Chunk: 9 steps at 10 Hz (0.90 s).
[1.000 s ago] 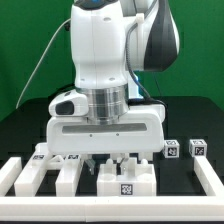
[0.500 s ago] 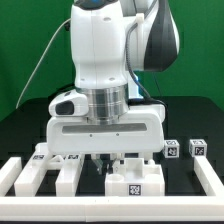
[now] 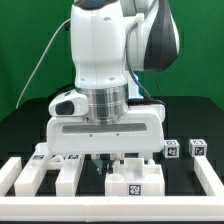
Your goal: Assemble chair
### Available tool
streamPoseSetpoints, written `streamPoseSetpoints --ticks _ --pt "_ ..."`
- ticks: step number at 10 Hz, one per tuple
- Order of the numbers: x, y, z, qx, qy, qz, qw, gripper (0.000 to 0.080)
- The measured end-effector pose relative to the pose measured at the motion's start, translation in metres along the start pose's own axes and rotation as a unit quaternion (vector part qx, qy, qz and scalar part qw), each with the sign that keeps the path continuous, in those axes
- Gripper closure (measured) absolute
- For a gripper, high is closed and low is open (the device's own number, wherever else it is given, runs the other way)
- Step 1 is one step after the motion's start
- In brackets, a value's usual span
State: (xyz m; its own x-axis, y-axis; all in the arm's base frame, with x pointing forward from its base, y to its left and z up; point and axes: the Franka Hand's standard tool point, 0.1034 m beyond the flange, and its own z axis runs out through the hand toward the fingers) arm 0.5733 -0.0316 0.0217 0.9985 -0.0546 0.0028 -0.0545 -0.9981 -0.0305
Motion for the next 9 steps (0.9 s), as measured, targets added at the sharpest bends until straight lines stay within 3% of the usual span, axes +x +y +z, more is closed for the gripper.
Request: streamPoseSetpoints --ticks 1,4,9 --pt "0.0 -0.001 0.0 0.0 -0.001 0.001 1.0 0.0771" --pt "0.033 -0.033 -0.007 0.004 0.004 -0.008 1.0 0.0771" --pt "0.038 -0.074 -0.006 0.007 0.008 -0.019 1.0 0.0771"
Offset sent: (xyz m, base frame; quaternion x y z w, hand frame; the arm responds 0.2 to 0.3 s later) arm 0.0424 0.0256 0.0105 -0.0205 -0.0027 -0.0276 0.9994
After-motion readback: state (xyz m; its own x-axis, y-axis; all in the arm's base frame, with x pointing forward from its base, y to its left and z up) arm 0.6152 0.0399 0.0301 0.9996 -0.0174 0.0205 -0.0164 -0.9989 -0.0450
